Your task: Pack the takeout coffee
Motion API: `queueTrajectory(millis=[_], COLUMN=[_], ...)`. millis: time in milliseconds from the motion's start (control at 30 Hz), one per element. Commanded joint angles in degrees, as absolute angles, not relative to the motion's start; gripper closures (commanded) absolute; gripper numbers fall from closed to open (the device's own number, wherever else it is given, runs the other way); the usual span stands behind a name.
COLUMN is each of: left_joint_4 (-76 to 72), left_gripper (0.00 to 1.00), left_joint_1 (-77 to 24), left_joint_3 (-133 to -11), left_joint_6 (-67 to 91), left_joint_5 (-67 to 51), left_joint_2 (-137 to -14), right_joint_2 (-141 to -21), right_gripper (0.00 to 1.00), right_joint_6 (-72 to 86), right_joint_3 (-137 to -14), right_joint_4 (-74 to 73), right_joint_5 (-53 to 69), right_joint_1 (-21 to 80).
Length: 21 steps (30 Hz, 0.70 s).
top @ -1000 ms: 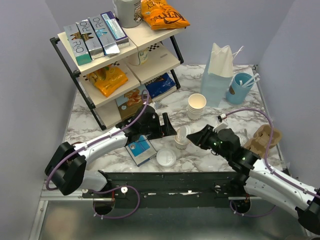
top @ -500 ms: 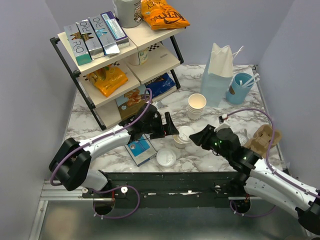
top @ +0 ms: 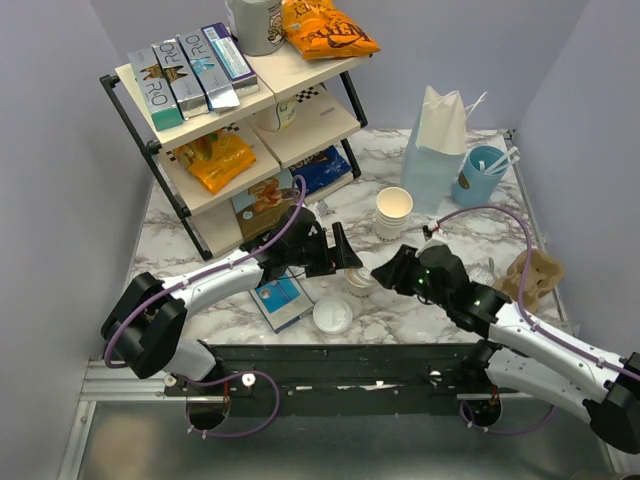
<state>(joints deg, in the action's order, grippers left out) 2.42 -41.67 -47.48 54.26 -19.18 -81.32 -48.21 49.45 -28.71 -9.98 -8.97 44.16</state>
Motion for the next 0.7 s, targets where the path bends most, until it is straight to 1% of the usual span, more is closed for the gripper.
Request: queueTrajectory(millis=[0, 67, 133, 167, 333, 367, 400, 500, 567, 667], left_joint_4=[0.4, 0.5, 1.3, 1.7, 3.0, 3.3, 3.6, 4.2, 4.9, 5.4], left_gripper=[0.05, 0.05, 0.07, 0.1, 0.19, 0.24, 0.26, 0.32, 0.33, 0.35], left_joint_1=[-41.4, -41.4, -41.4, -41.4, -41.4, -41.4, -41.4, -41.4, -41.4, -41.4], left_joint_3=[-48.3, -48.4, -48.6, -48.7, -48.8, -49.0, -49.2, -49.4, -49.3, -49.2], left_joint_6=[54.8, 54.8, 54.4, 54.3, 54.1, 54.0, 53.7, 53.4, 53.3, 53.1], left_joint_5=[-21.3, -20.8, -20.6, -19.9, -18.8, -18.6, -18.2, -18.1, -17.5, -17.1], left_joint_2=[-81.7, -81.8, -82.1, -82.3, -82.8, -82.9, -83.0, -82.9, -82.4, -82.1], right_joint_2=[-50.7, -51.4, -52.0, -52.2, -52.9, -53.1, -53.3, -54.4, -54.0, -52.8], right_gripper=[0.48, 0.48, 0.48, 0.48, 0.46, 0.45, 0.45, 0.45, 0.45, 0.42], right_joint_6=[46.8, 45.7, 45.1, 44.3, 43.2, 43.0, 42.5, 42.4, 42.9, 43.5], right_joint_3=[-31.6, -32.4, -32.9, -33.0, -33.7, -33.7, -33.9, -34.4, -34.4, -34.7], right_joint_4=[-9.3, -9.3, -9.2, -9.2, -9.8, -9.8, -9.8, -10.3, -10.6, -11.5], right_joint_5=[-5.6, -4.8, -4.2, -3.9, -2.8, -2.5, -1.9, -2.5, -3.5, -5.9], right_joint_1=[43.9, 43.9, 44.0, 43.9, 43.9, 43.9, 43.9, 43.9, 44.0, 43.9])
